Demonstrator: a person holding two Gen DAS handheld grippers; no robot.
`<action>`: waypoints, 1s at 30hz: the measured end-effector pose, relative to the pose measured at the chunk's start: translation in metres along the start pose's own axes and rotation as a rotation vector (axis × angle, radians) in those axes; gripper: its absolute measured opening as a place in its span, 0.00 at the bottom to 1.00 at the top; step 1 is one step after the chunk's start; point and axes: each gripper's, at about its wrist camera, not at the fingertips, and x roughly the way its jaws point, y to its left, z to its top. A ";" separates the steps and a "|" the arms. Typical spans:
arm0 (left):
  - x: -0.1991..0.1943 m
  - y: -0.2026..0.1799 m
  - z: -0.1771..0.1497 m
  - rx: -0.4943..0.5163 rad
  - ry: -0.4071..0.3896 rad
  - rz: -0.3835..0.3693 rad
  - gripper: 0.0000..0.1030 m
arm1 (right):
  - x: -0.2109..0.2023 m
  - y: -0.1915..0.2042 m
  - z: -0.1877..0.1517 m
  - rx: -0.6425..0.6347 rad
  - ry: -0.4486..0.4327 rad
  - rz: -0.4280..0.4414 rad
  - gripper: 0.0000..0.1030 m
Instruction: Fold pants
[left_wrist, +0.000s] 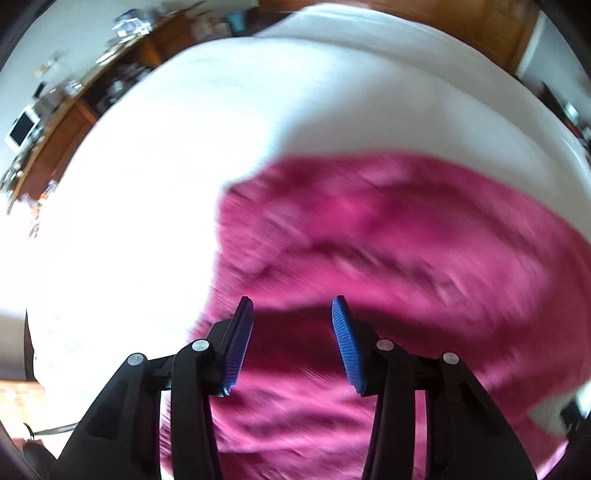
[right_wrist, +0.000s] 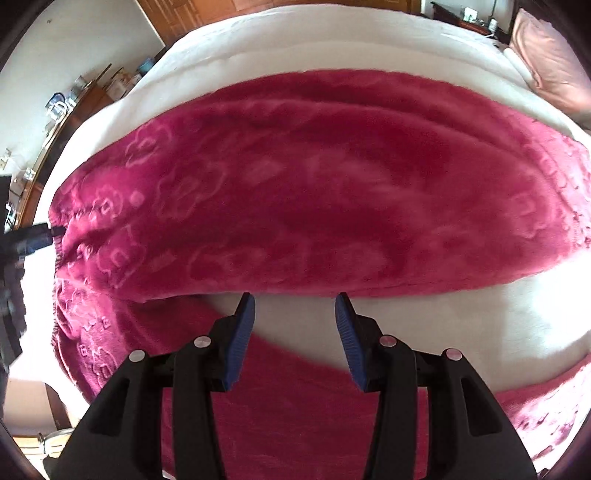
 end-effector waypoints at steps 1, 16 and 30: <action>0.002 0.008 0.006 -0.017 -0.005 0.012 0.44 | 0.002 0.003 -0.003 -0.001 0.011 0.001 0.45; 0.065 0.028 0.066 0.046 0.014 0.062 0.47 | -0.002 0.024 -0.029 0.013 0.072 -0.011 0.45; 0.075 0.040 0.065 0.100 0.005 0.046 0.75 | -0.028 -0.035 -0.037 0.138 0.061 -0.089 0.45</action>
